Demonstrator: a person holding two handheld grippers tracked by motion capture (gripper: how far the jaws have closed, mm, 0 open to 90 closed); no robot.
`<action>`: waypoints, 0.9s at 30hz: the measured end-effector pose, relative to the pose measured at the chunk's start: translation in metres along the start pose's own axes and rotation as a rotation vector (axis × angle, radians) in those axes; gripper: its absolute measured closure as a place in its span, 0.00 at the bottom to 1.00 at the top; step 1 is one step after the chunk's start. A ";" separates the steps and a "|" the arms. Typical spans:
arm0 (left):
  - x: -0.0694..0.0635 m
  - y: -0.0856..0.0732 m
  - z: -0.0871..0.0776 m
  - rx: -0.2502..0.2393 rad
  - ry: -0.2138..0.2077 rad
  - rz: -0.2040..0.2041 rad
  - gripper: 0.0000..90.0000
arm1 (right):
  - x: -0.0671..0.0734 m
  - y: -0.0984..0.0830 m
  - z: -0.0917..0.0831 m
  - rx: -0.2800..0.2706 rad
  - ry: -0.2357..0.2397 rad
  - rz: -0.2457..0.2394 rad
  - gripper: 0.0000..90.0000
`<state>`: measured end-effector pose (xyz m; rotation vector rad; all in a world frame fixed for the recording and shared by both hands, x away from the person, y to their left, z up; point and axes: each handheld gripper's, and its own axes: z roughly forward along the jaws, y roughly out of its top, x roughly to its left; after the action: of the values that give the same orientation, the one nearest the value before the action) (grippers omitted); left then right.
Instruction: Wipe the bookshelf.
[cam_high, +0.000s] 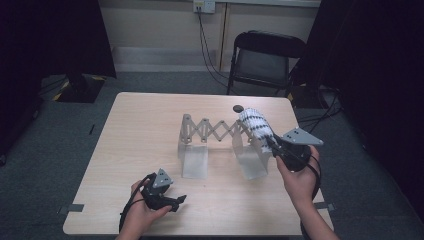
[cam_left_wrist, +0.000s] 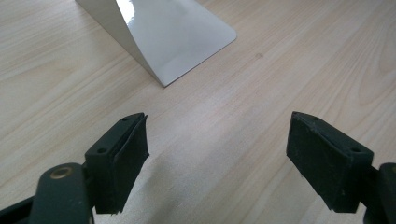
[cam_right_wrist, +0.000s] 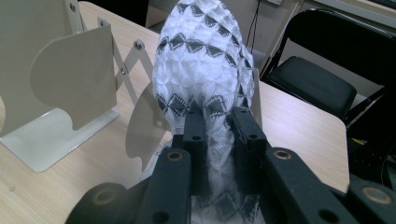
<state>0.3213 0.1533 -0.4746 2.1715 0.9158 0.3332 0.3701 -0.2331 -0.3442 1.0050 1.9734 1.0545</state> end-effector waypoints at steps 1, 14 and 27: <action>0.000 0.000 0.000 0.000 0.000 0.000 0.23 | 0.000 0.002 0.000 -0.003 -0.002 0.000 0.86; 0.000 0.000 0.000 -0.004 -0.001 -0.005 0.23 | -0.004 -0.008 0.007 0.027 -0.015 0.004 0.86; 0.001 0.000 0.000 -0.002 0.000 -0.004 0.23 | 0.002 -0.034 0.021 0.083 0.002 0.011 0.86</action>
<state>0.3214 0.1539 -0.4746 2.1677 0.9199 0.3323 0.3759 -0.2368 -0.3837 1.0604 2.0302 0.9868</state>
